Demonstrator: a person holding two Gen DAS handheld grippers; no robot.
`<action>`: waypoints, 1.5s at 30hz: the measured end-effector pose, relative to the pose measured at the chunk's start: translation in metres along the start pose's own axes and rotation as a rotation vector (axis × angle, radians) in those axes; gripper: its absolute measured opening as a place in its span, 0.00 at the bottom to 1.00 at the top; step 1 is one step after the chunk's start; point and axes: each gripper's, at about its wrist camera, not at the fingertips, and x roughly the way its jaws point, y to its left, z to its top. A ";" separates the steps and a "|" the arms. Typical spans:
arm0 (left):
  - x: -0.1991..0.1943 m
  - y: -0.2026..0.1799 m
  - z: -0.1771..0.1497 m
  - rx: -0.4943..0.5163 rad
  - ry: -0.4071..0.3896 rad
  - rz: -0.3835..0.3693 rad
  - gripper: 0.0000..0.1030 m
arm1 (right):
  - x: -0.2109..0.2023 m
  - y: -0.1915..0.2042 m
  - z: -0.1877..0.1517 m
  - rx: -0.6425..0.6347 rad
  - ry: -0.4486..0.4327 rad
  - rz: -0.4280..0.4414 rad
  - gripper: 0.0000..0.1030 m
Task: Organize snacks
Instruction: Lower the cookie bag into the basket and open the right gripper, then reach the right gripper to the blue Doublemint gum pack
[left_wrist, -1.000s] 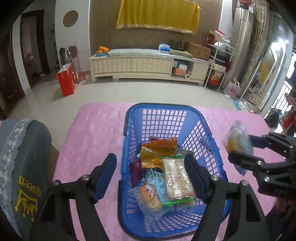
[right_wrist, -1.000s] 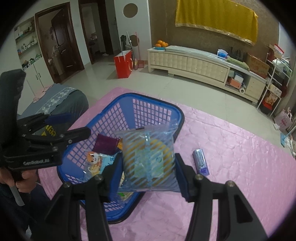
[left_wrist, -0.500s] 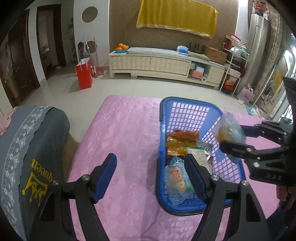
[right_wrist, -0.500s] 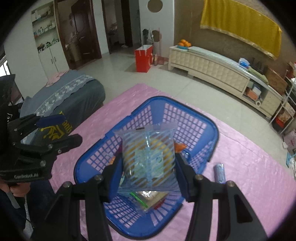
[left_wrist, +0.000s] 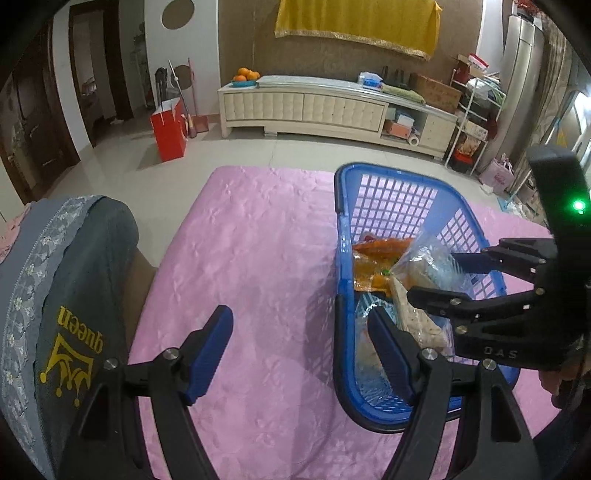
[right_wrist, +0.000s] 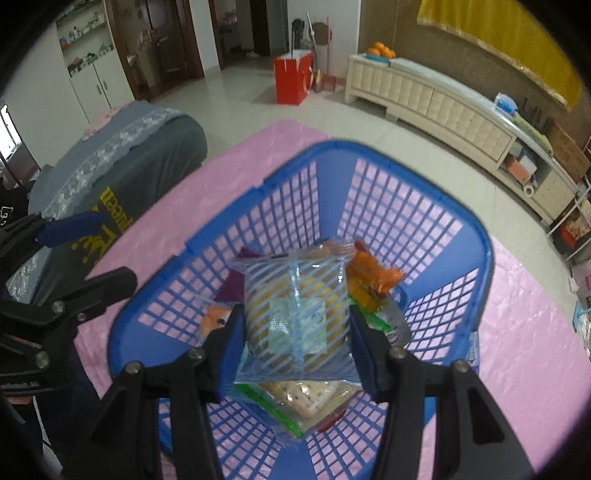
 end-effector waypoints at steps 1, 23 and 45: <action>0.002 0.000 -0.001 0.002 0.004 0.001 0.71 | 0.005 0.000 -0.001 -0.001 0.014 -0.006 0.56; -0.014 -0.005 -0.009 -0.030 -0.009 -0.001 0.71 | -0.015 -0.012 -0.005 -0.005 -0.011 0.002 0.82; -0.039 -0.118 0.019 0.131 -0.061 -0.054 0.71 | -0.117 -0.110 -0.060 0.185 -0.159 -0.122 0.82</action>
